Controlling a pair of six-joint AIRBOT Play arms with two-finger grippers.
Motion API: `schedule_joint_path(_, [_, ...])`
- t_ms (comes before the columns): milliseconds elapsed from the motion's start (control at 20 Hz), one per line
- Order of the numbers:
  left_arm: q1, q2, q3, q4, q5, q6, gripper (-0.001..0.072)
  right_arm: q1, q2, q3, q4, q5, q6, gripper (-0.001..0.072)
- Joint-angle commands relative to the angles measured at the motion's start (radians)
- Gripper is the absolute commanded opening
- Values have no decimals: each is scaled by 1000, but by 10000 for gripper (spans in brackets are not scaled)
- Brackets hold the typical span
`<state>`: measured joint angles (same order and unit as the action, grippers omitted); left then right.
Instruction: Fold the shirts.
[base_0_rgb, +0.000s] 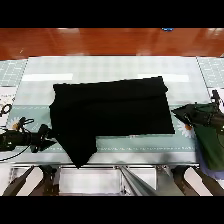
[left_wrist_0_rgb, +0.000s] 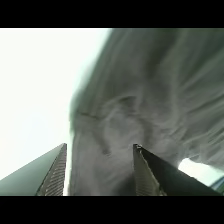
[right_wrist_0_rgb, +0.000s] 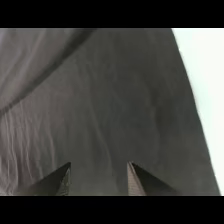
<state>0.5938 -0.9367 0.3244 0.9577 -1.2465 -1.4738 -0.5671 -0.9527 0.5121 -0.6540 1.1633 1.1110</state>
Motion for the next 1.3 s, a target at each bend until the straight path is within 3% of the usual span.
schedule_joint_path(0, [-39,-77,-3,2,16,8,504,0,3,-3,-7,-6,-6,415])
schedule_joint_path(150, [-137,-115,-4,-6,77,29,503,0,3,-3,-11,-23,-6,415])
schedule_joint_path(200, [-165,-133,-3,-11,115,29,456,0,3,-3,-11,-26,-6,415])
schedule_joint_path(250, [-182,-148,-2,-16,141,29,171,-1,3,-3,-14,-34,0,415])
schedule_joint_path(300, [-191,-153,-1,-16,156,39,25,-2,3,-3,-23,-49,17,415])
schedule_joint_path(600, [-191,-146,15,-15,124,101,16,-2,-102,-3,-355,-60,220,415])
schedule_joint_path(950, [-191,-146,15,-15,117,101,16,0,-282,-2,-305,-51,159,415])
schedule_joint_path(1050, [-191,-146,15,-16,117,101,16,1,-328,-2,-216,-41,91,405])
schedule_joint_path(1100, [-191,-146,15,-16,117,101,16,8,-348,-2,-151,-36,44,354])
schedule_joint_path(1200, [-191,-146,29,-16,116,101,16,37,-372,11,-78,-26,-53,77])
schedule_joint_path(1250, [-191,-146,50,-16,109,101,16,55,-372,32,-78,-25,-73,28])
